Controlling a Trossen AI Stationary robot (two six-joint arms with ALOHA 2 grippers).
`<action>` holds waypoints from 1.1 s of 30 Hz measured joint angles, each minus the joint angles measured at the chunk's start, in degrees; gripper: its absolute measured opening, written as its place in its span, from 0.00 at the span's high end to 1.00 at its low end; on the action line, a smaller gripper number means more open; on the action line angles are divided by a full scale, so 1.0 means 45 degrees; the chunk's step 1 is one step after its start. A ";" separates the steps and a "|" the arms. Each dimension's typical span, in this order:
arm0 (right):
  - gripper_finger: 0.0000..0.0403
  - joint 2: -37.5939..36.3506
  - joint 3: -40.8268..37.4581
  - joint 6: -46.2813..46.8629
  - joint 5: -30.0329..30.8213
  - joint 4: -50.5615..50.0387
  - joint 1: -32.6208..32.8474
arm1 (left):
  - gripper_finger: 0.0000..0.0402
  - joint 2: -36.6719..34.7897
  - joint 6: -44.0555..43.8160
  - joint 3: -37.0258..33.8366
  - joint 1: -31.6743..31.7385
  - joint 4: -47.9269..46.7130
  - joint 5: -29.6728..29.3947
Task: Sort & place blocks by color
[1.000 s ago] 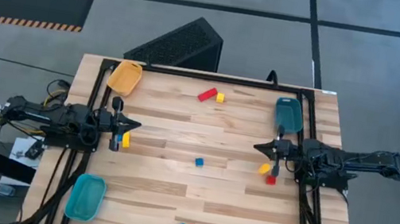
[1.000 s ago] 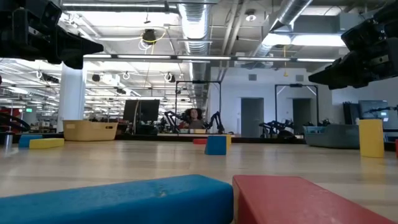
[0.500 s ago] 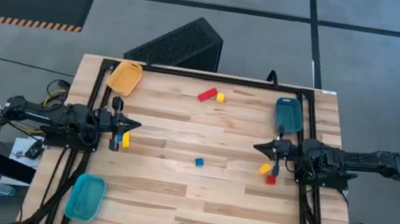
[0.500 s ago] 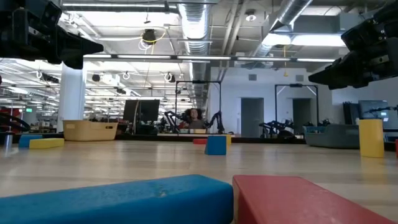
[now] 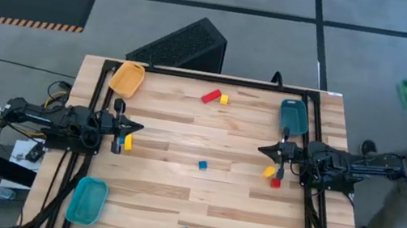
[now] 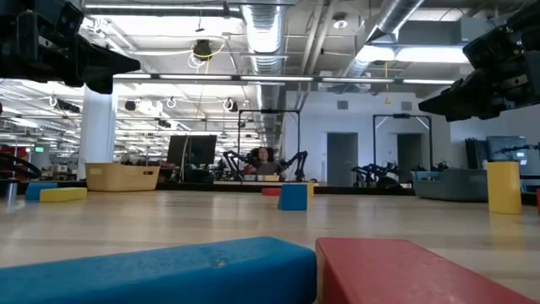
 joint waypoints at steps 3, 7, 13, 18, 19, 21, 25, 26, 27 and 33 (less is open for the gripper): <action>0.92 0.0000 0.0005 -0.0004 -0.0001 0.0000 0.0000 | 1.00 0.0008 -0.0003 -0.0010 0.0000 0.0393 -0.0736; 0.92 -0.0005 0.0005 0.0042 -0.0011 0.0075 0.0000 | 1.00 0.0003 -0.0621 -0.0010 0.0005 0.1167 -0.1739; 0.92 -0.0002 0.0097 0.2333 -0.0293 0.0188 0.0008 | 1.00 0.0005 -0.3309 -0.0005 0.0005 0.1399 -0.1681; 0.92 -0.0005 0.0126 0.3007 -0.0297 0.0194 0.0005 | 1.00 0.0000 -0.3467 -0.0005 0.0005 0.1372 -0.2006; 0.92 -0.0005 0.0131 0.3007 -0.0297 0.0203 0.0005 | 1.00 0.0000 -0.3566 -0.0005 0.0005 0.1367 -0.2043; 0.92 -0.0005 0.0136 0.3007 -0.0307 0.0223 0.0005 | 1.00 0.0000 -0.3960 -0.0009 0.0005 0.1330 -0.2108; 0.92 -0.0005 0.0160 0.3007 -0.0312 0.0243 0.0005 | 1.00 0.0000 -0.4504 -0.0005 0.0005 0.0858 -0.2167; 0.92 -0.0004 0.0160 0.3007 -0.0312 0.0243 0.0005 | 1.00 0.0000 -0.4591 -0.0007 0.0005 0.0651 -0.2266; 0.92 -0.0005 0.0161 0.3007 -0.0312 0.0248 0.0000 | 1.00 0.0000 -0.4656 -0.0005 0.0005 0.0432 -0.2364; 0.92 -0.0005 0.0189 0.3042 -0.0301 0.0323 -0.0002 | 1.00 0.0311 -0.4765 -0.0005 0.0005 0.0218 -0.2457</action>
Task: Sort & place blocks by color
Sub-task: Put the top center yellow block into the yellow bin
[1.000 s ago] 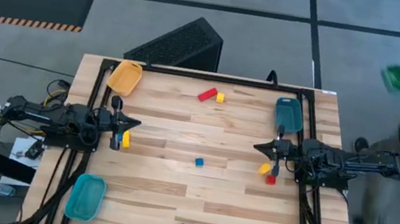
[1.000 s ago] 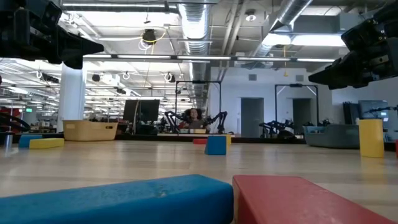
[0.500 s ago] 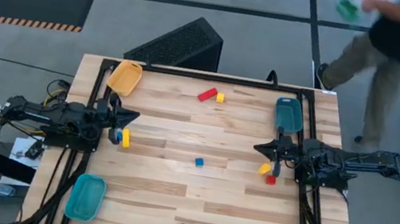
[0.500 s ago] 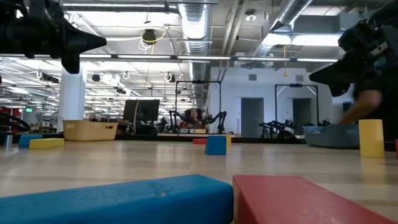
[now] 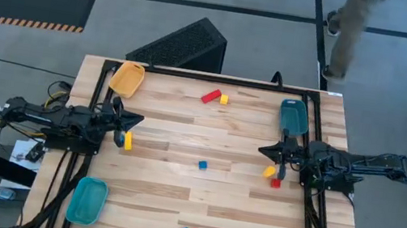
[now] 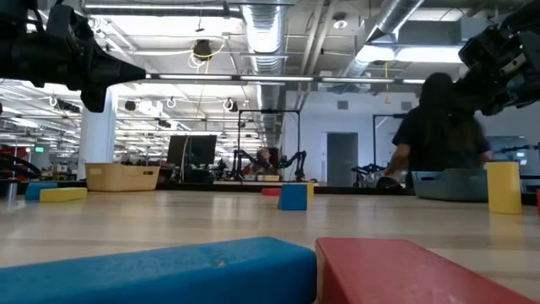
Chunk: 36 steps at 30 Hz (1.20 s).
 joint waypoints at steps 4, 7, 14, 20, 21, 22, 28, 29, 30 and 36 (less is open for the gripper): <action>0.92 0.0005 0.0005 0.1374 0.0348 0.0276 -0.0007 | 1.00 0.0435 0.0030 0.0000 -0.0005 -0.0003 0.0001; 0.92 0.0000 0.0015 0.1186 0.0371 0.0852 -0.0013 | 1.00 0.0884 -0.0082 -0.0060 -0.0005 0.0208 -0.0059; 0.92 0.0000 0.0015 -0.0332 0.1776 0.1786 -0.0327 | 1.00 0.1850 -0.0561 -0.0068 -0.0005 0.0345 -0.1097; 0.87 0.0005 0.0015 0.0347 0.2083 0.1516 -0.1144 | 1.00 0.2220 -0.0332 -0.0076 0.0034 0.0722 -0.2358; 0.85 0.0019 0.0015 0.0402 0.2083 0.1533 -0.1280 | 0.99 0.2275 -0.0262 -0.0078 0.0034 0.0912 -0.2665; 0.83 0.0076 0.0015 0.0431 0.2083 0.1551 -0.1411 | 0.99 0.2321 -0.0221 -0.0078 0.0034 0.1102 -0.2943; 0.69 0.0664 0.0015 0.0446 0.2078 0.1880 -0.2326 | 0.86 0.2958 0.0316 -0.0083 0.0386 0.2050 -0.3796; 0.66 0.0848 0.0017 0.0450 0.2076 0.2021 -0.2502 | 0.83 0.3148 0.0319 -0.0083 0.0547 0.2229 -0.3759; 0.63 0.1037 0.0015 0.0523 0.2078 0.2188 -0.2679 | 0.80 0.3384 0.0326 -0.0083 0.0726 0.2471 -0.3627; 0.48 0.2435 0.0019 0.0753 0.1999 0.3094 -0.3740 | 0.67 0.5334 0.1222 -0.0073 0.2213 0.4700 -0.2275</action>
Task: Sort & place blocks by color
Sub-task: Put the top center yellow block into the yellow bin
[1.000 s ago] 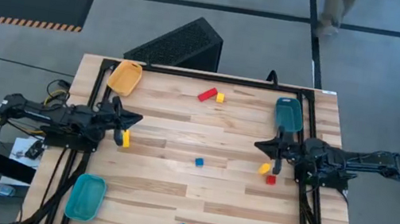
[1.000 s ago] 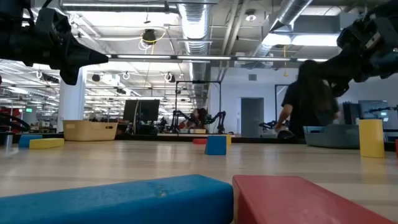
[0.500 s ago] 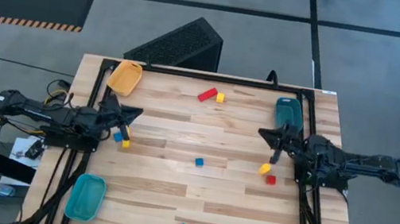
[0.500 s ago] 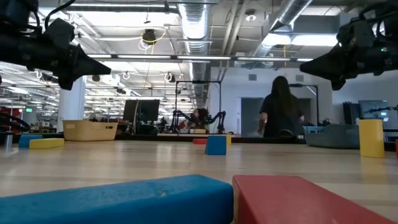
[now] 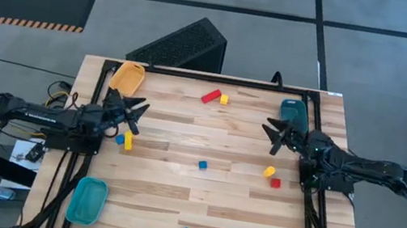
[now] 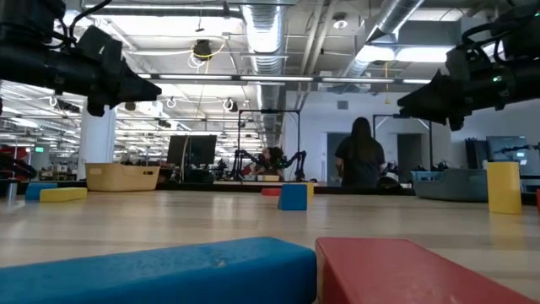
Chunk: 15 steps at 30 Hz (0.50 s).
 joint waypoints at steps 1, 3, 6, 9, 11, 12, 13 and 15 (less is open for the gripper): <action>0.47 0.0303 0.0000 0.0163 -0.0005 0.0098 -0.0141 | 0.65 0.0401 0.0136 0.0030 0.0314 0.0244 0.0176; 0.44 0.0889 0.0000 0.0427 -0.0014 0.0458 -0.0390 | 0.64 0.1265 0.0164 0.0211 0.0923 0.0629 0.0597; 0.42 0.1897 0.0000 0.0864 -0.0017 0.1290 -0.0558 | 0.64 0.2516 0.0250 0.0461 0.1690 0.2019 0.1350; 0.42 0.2940 0.0310 0.0872 -0.0113 0.1803 -0.0440 | 0.64 0.3611 0.0644 0.0727 0.2157 0.2760 0.1903; 0.42 0.3665 0.0898 0.0605 -0.0207 0.1805 -0.0281 | 0.64 0.4167 0.0959 0.1112 0.2316 0.2835 0.2109; 0.42 0.4049 0.1276 0.0345 -0.0238 0.1738 -0.0212 | 0.64 0.4366 0.1080 0.1325 0.2379 0.2836 0.2125; 0.42 0.4441 0.1709 0.0080 -0.0255 0.1458 -0.0145 | 0.64 0.4553 0.1183 0.1536 0.2416 0.2786 0.2129; 0.42 0.5223 0.2788 -0.0454 -0.0280 0.0310 -0.0147 | 0.64 0.4889 0.1184 0.1988 0.2505 0.2513 0.2105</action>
